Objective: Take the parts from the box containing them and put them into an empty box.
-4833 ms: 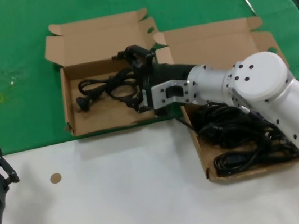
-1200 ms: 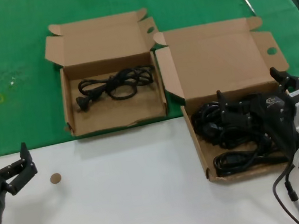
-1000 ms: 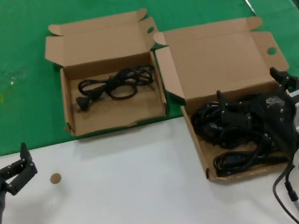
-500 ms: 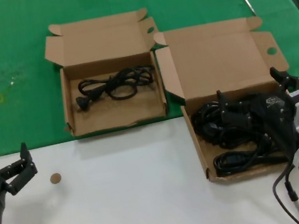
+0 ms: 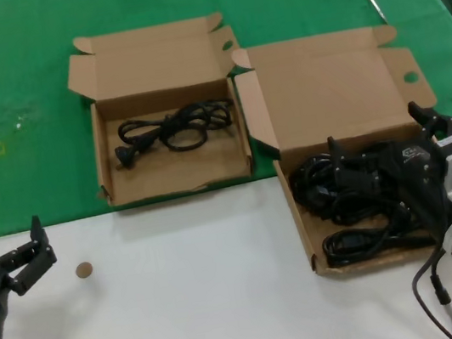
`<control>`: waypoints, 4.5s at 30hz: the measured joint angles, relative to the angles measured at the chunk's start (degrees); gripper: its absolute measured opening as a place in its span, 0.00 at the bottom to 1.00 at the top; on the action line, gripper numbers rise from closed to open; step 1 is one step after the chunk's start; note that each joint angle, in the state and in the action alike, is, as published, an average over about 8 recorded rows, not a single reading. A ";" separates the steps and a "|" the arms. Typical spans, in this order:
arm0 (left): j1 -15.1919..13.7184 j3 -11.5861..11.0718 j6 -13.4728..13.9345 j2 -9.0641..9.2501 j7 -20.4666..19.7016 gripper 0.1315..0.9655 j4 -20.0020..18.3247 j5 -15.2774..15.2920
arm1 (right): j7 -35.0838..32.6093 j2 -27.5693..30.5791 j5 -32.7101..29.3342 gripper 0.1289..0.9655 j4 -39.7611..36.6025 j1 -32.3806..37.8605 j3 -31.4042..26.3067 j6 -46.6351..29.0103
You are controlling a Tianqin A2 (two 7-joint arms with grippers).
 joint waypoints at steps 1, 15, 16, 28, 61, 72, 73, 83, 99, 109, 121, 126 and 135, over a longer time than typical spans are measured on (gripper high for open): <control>0.00 0.00 0.00 0.00 0.00 1.00 0.00 0.00 | 0.00 0.00 0.00 1.00 0.00 0.00 0.00 0.00; 0.00 0.00 0.00 0.00 0.00 1.00 0.00 0.00 | 0.00 0.00 0.00 1.00 0.00 0.00 0.00 0.00; 0.00 0.00 0.00 0.00 0.00 1.00 0.00 0.00 | 0.00 0.00 0.00 1.00 0.00 0.00 0.00 0.00; 0.00 0.00 0.00 0.00 0.00 1.00 0.00 0.00 | 0.00 0.00 0.00 1.00 0.00 0.00 0.00 0.00; 0.00 0.00 0.00 0.00 0.00 1.00 0.00 0.00 | 0.00 0.00 0.00 1.00 0.00 0.00 0.00 0.00; 0.00 0.00 0.00 0.00 0.00 1.00 0.00 0.00 | 0.00 0.00 0.00 1.00 0.00 0.00 0.00 0.00; 0.00 0.00 0.00 0.00 0.00 1.00 0.00 0.00 | 0.00 0.00 0.00 1.00 0.00 0.00 0.00 0.00; 0.00 0.00 0.00 0.00 0.00 1.00 0.00 0.00 | 0.00 0.00 0.00 1.00 0.00 0.00 0.00 0.00; 0.00 0.00 0.00 0.00 0.00 1.00 0.00 0.00 | 0.00 0.00 0.00 1.00 0.00 0.00 0.00 0.00; 0.00 0.00 0.00 0.00 0.00 1.00 0.00 0.00 | 0.00 0.00 0.00 1.00 0.00 0.00 0.00 0.00; 0.00 0.00 0.00 0.00 0.00 1.00 0.00 0.00 | 0.00 0.00 0.00 1.00 0.00 0.00 0.00 0.00; 0.00 0.00 0.00 0.00 0.00 1.00 0.00 0.00 | 0.00 0.00 0.00 1.00 0.00 0.00 0.00 0.00; 0.00 0.00 0.00 0.00 0.00 1.00 0.00 0.00 | 0.00 0.00 0.00 1.00 0.00 0.00 0.00 0.00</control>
